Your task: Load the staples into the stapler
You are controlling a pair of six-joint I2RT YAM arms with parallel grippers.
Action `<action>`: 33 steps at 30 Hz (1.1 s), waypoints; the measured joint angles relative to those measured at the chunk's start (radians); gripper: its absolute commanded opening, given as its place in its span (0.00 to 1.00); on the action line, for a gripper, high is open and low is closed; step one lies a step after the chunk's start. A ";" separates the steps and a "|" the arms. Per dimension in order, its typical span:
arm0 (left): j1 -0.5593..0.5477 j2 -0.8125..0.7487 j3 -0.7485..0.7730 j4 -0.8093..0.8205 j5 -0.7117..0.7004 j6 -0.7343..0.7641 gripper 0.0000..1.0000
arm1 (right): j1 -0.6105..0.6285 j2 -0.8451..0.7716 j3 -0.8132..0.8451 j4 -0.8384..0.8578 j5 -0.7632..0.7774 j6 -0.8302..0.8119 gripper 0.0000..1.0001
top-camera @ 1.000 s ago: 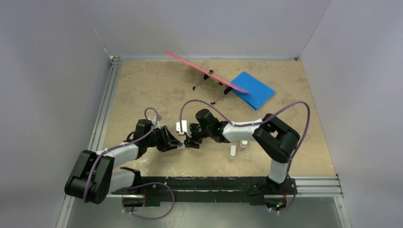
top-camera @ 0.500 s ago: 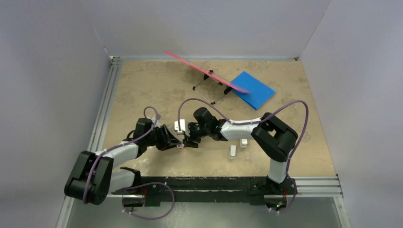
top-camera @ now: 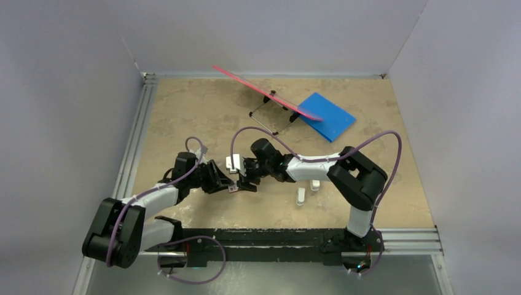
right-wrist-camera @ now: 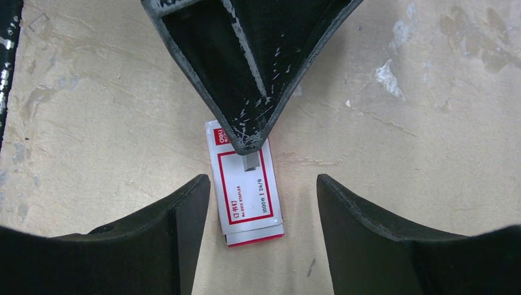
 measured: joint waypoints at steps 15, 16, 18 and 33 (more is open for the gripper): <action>0.000 0.023 -0.007 0.049 0.025 -0.001 0.33 | 0.013 0.055 0.009 -0.032 -0.014 -0.021 0.48; 0.000 0.024 -0.009 0.052 0.028 -0.003 0.33 | 0.014 0.055 0.009 -0.033 -0.014 -0.021 0.47; 0.000 0.026 -0.016 0.063 0.036 -0.008 0.32 | 0.017 0.055 0.009 -0.033 -0.013 -0.021 0.44; 0.004 0.059 -0.056 0.165 0.066 -0.047 0.30 | 0.031 0.055 -0.021 0.052 0.008 0.055 0.46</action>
